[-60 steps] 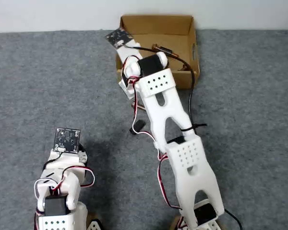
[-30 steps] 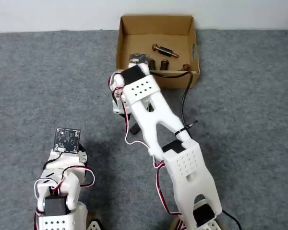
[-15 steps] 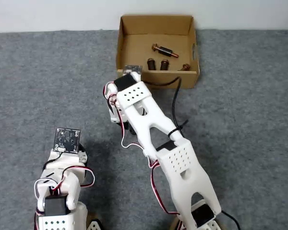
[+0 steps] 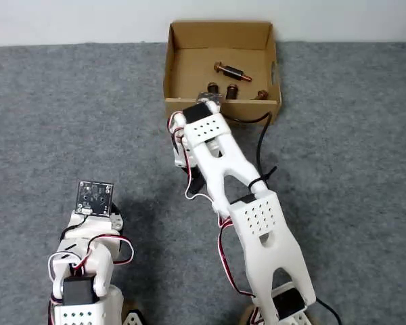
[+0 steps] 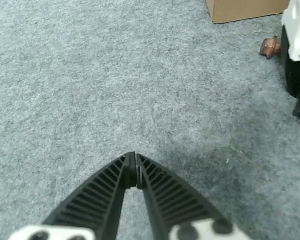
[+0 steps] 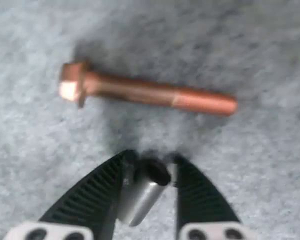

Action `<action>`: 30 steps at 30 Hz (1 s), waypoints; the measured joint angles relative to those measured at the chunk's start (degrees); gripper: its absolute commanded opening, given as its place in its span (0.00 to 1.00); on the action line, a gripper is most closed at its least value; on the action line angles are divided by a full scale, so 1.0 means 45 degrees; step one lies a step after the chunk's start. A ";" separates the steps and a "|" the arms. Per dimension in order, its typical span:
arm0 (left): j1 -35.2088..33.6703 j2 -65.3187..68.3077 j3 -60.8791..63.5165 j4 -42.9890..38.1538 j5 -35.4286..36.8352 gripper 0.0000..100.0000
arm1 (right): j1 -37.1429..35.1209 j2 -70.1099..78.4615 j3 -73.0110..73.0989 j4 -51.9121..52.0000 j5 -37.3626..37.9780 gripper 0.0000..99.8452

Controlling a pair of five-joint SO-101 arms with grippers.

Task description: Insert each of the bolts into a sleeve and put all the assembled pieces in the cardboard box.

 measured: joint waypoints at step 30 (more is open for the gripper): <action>0.0000 0.0000 0.0000 0.0000 -0.0020 0.01 | -0.0137 -0.1211 0.0078 0.1348 0.0000 0.25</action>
